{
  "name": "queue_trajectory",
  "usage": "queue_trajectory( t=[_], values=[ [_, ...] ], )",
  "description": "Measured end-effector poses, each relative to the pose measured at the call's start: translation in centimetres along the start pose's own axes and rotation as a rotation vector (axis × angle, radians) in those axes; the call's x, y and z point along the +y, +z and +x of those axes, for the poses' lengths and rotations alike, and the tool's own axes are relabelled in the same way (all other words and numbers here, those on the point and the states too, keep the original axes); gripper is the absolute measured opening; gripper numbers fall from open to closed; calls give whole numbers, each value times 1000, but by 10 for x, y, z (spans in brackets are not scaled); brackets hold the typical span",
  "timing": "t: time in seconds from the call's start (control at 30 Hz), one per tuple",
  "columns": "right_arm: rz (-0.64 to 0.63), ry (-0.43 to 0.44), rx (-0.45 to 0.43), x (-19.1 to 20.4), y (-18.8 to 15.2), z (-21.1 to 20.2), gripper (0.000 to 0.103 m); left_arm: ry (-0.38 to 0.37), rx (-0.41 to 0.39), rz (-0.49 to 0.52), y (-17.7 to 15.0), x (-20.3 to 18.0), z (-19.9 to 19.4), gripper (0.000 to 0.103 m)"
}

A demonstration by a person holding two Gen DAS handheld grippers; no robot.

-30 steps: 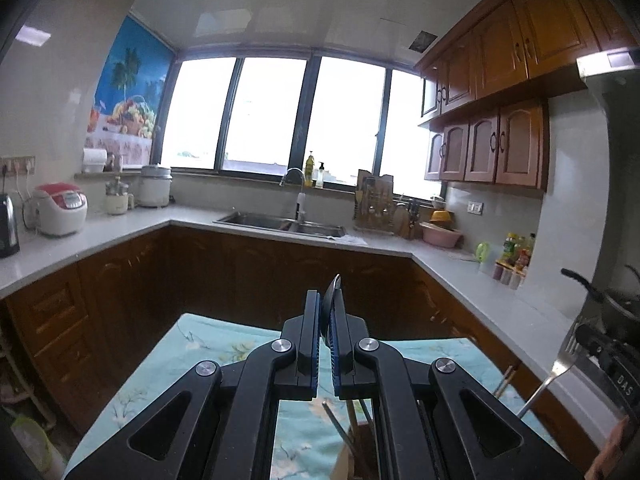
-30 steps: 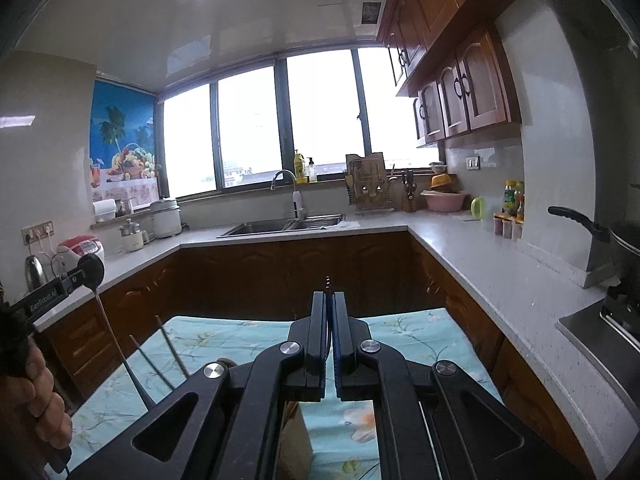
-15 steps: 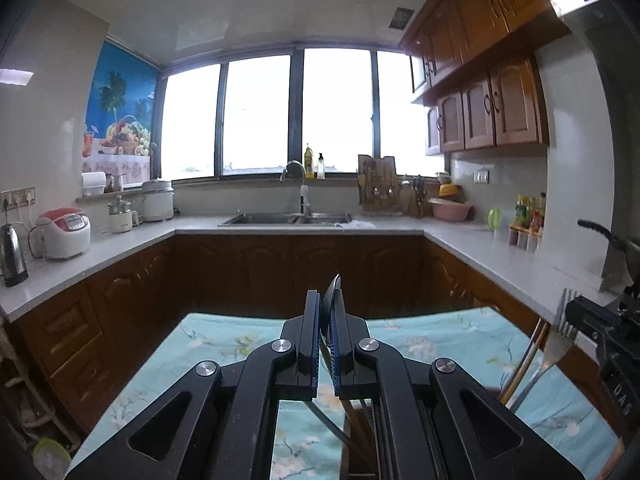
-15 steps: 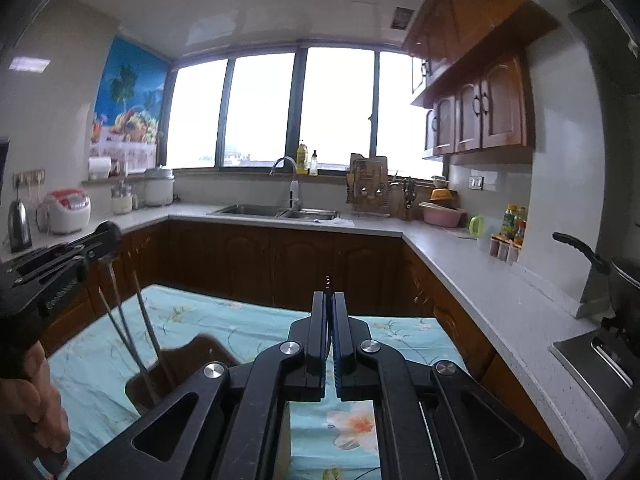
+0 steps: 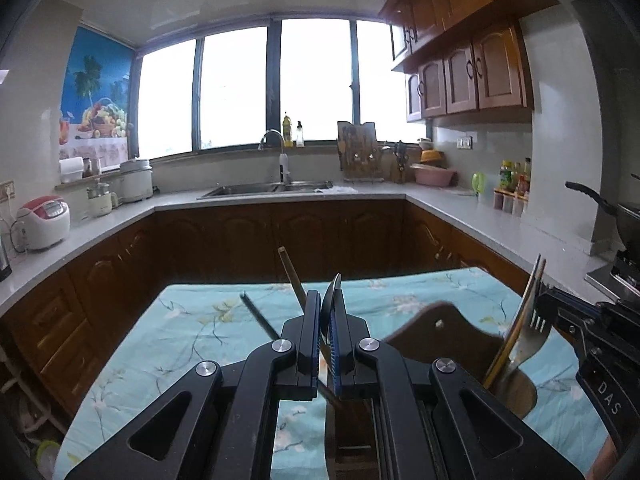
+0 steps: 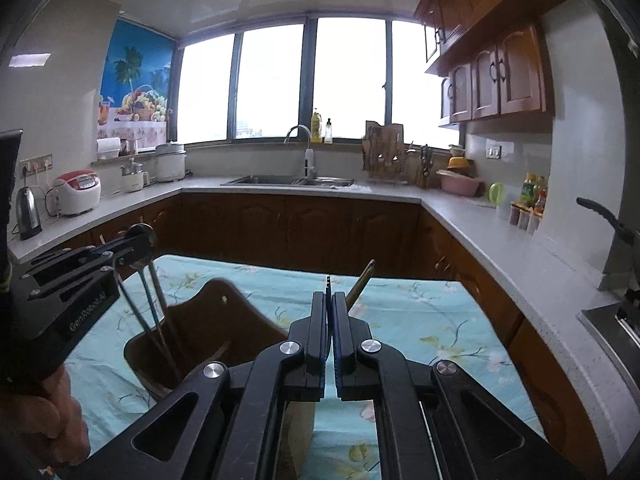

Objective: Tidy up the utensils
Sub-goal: 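Lower both chopsticks into the holder and open both tools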

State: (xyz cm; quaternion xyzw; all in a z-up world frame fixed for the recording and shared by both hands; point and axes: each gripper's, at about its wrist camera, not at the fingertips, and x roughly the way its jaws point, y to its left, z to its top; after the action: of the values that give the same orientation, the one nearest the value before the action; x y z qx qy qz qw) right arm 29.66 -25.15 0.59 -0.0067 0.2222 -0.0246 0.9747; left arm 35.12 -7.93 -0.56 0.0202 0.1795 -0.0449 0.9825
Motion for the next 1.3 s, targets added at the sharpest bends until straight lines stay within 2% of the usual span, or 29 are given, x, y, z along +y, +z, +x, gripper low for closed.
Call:
queue_trajectory(
  t=[0.43,0.83,1.0,1.07,1.13,1.2,1.3],
  values=[
    [54,57,42,-7,-6,-3,5,-68,64,-16,16,19,2,5],
    [78,71,51,-8,-3,-4,9,-83,88,-36,28,34,5,9],
    [97,76,61,-11,-3,-4,9,-79,93,-52,27,36,4,18],
    [99,76,61,-11,-4,-5,9,-76,94,-57,23,36,3,19],
    [99,77,63,-12,-5,-6,11,-81,95,-64,20,36,1,19],
    [99,74,60,-11,-5,-7,20,-82,96,-69,17,36,-1,19],
    [103,74,57,-12,-6,-8,26,-80,94,-72,16,37,-2,23]
  ],
)
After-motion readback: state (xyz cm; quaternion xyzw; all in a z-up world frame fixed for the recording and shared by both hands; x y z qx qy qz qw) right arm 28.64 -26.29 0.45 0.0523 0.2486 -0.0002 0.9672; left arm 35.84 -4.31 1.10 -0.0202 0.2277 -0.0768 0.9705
